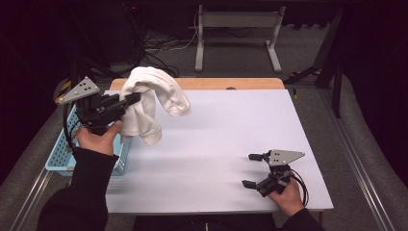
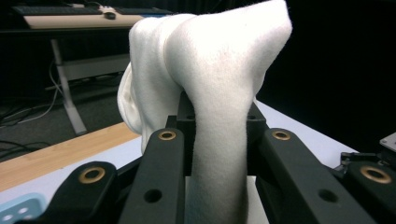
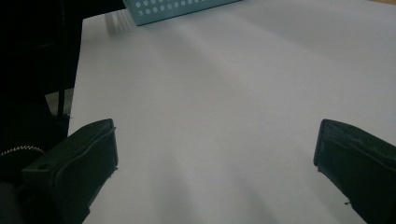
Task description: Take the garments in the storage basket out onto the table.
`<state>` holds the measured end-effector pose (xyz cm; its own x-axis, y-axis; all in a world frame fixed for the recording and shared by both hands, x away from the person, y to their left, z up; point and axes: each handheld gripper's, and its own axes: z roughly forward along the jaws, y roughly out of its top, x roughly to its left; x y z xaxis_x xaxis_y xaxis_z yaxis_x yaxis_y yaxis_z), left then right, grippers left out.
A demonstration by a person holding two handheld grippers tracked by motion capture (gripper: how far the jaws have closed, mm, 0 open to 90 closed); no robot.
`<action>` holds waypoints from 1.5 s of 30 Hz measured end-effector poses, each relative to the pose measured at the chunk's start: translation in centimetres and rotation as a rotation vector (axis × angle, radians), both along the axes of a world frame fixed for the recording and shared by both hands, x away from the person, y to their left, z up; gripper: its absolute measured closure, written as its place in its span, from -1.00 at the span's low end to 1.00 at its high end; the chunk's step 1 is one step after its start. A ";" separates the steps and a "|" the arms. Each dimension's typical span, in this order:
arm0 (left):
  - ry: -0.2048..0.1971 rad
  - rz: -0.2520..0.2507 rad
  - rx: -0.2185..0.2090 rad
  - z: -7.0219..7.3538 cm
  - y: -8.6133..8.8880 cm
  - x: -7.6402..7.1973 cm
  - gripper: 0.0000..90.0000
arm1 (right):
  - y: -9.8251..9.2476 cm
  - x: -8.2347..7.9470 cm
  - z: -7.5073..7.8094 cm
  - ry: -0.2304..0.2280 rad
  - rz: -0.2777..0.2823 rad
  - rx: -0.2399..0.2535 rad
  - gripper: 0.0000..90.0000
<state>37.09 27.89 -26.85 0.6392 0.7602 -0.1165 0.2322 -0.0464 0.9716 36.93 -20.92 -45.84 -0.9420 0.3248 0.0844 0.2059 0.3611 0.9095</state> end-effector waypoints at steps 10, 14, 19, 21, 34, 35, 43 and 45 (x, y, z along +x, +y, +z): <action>0.016 -0.077 -0.011 -1.2 -3.0 0.7 0.70 | 0.0 0.0 0.0 0.002 0.003 0.000 -0.99; 0.024 -0.103 -0.010 -1.8 -4.1 1.0 0.70 | 0.0 0.0 0.0 0.002 0.004 0.001 -0.99; 0.035 -0.133 -0.008 -2.8 -5.6 1.3 0.70 | 0.0 0.0 0.0 0.001 0.005 0.002 -0.99; 0.039 -0.145 -0.005 -3.1 -6.1 1.4 0.70 | 0.0 0.0 0.0 -0.004 0.005 0.002 -0.99; 0.096 -0.210 -0.016 -5.5 -9.3 2.6 0.70 | 0.0 -0.1 0.0 -0.003 0.009 0.001 -0.99; 0.101 -0.215 -0.018 -5.7 -9.5 2.7 0.70 | 0.0 0.0 0.0 -0.003 0.010 0.001 -0.99; 0.133 -0.253 -0.003 -6.9 -11.1 3.5 0.70 | 0.0 -0.1 0.0 -0.003 0.010 0.001 -0.99; 0.145 -0.264 -0.004 -7.2 -11.6 3.7 0.70 | 0.0 -0.1 0.0 -0.003 0.010 0.002 -0.99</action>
